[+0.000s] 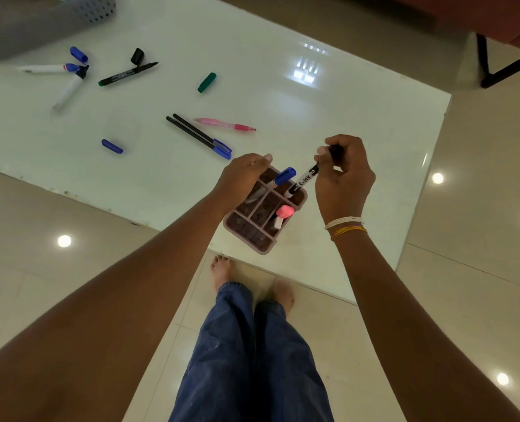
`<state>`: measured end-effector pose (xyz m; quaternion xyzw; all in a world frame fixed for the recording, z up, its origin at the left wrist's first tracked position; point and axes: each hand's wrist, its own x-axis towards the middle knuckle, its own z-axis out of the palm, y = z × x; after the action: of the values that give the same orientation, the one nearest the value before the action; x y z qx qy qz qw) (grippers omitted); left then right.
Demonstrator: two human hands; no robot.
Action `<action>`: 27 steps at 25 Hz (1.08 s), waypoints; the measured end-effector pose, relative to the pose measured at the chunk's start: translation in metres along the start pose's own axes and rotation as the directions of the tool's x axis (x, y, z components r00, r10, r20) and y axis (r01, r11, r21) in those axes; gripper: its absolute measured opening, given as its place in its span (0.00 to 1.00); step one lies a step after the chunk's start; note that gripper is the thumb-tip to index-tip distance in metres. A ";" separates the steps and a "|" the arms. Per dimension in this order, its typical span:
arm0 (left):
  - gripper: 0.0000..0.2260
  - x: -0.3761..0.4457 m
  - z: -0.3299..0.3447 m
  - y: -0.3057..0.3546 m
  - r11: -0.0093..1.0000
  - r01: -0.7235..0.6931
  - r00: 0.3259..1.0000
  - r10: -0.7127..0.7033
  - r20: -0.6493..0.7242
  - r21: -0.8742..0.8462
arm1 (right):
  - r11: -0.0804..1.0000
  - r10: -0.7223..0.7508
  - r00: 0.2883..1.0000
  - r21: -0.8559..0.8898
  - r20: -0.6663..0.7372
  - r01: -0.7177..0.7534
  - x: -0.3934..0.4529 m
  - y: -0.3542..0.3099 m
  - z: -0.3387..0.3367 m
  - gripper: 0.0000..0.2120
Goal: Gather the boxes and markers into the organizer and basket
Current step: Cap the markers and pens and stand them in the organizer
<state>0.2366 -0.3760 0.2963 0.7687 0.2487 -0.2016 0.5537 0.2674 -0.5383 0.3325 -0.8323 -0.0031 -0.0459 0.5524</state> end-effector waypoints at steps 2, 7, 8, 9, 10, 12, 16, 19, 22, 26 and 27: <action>0.13 -0.002 -0.001 -0.008 1.000 0.001 1.000 -0.001 0.004 -0.006 | 0.998 -0.029 0.995 -0.051 0.090 0.033 -0.005 0.004 0.005 0.01; 0.13 -0.013 -0.004 -0.014 0.998 0.051 0.998 -0.050 -0.027 0.037 | 0.991 0.070 0.967 -0.125 0.244 -0.040 -0.020 0.013 0.006 0.09; 0.14 -0.016 -0.006 -0.015 0.997 0.062 0.998 -0.061 -0.014 0.038 | 0.990 0.135 0.970 -0.062 0.203 -0.125 -0.021 0.014 0.005 0.09; 0.15 -0.019 -0.007 -0.016 0.997 0.071 0.997 -0.071 0.000 0.042 | 0.977 0.211 0.962 0.005 0.176 -0.215 -0.020 0.015 0.004 0.08; 0.16 -0.022 -0.009 -0.017 0.996 0.076 0.997 -0.076 0.009 0.057 | 0.959 0.272 0.943 0.028 0.192 -0.283 -0.017 0.015 0.004 0.07; 0.18 -0.025 -0.010 -0.021 0.990 0.067 0.998 -0.067 0.001 0.124 | 0.943 0.332 0.880 -0.107 0.338 -0.315 -0.011 0.013 0.007 0.13; 0.19 -0.031 -0.009 -0.023 0.979 0.049 0.998 -0.041 -0.045 0.198 | 0.968 0.194 0.908 -0.220 0.371 -0.117 -0.009 0.003 0.014 0.10; 0.19 -0.032 -0.011 -0.026 0.978 0.051 0.997 -0.039 -0.062 0.201 | 0.986 0.056 0.956 -0.164 0.289 -0.008 -0.011 0.001 0.012 0.08; 0.19 -0.032 -0.012 -0.026 0.976 0.036 0.998 -0.026 -0.053 0.212 | 0.980 0.050 0.920 -0.197 0.388 0.030 -0.017 0.006 0.013 0.09; 0.20 -0.035 -0.014 -0.028 0.985 0.034 0.998 -0.024 -0.060 0.172 | 0.967 0.207 0.878 -0.228 0.432 -0.116 -0.015 0.014 0.009 0.22; 0.21 -0.036 -0.015 -0.030 0.990 0.049 0.996 -0.040 -0.076 0.132 | 0.962 0.248 0.864 -0.219 0.439 -0.165 -0.016 0.014 0.008 0.25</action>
<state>0.1904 -0.3595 0.2998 0.8052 0.2719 -0.2016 0.4869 0.2532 -0.5358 0.3152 -0.8595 -0.0408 0.2130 0.4629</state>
